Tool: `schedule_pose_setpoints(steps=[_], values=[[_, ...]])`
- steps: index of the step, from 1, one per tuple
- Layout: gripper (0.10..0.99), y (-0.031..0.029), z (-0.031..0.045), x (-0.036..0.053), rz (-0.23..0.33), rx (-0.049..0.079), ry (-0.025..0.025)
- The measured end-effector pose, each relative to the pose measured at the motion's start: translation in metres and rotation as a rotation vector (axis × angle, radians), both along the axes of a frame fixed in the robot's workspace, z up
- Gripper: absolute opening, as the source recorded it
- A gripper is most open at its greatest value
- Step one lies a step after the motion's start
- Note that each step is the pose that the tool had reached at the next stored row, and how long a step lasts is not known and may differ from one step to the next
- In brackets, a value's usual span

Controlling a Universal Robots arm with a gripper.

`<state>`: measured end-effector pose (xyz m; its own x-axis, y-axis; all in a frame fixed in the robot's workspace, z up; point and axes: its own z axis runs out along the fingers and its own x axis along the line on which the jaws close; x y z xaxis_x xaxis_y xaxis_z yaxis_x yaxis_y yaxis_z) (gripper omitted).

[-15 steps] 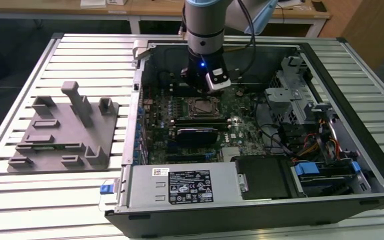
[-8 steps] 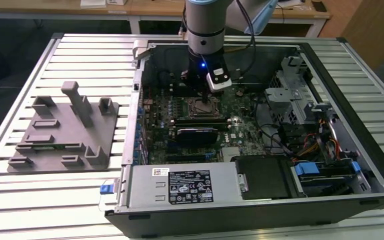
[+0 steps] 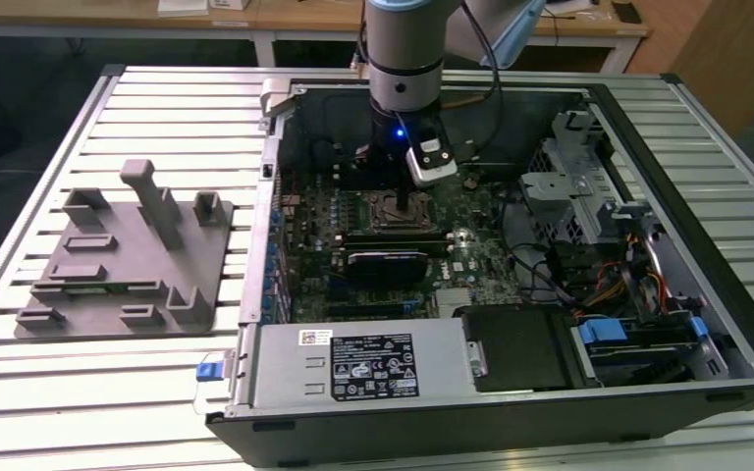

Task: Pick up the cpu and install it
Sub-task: 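Install the first cpu locking lever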

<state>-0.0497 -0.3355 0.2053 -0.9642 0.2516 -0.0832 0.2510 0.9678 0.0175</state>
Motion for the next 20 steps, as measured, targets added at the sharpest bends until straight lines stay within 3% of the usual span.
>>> schedule_pose_setpoints(steps=[6, 17, 20], values=[[0.106, -0.0003, 0.0008, 0.0, 0.0, -0.001, 0.0002], [0.106, -0.0002, 0.0269, 0.0, 0.0, -0.001, -0.0001], [0.106, -0.0002, 0.0286, 0.0, 0.0, -0.001, -0.0002]])
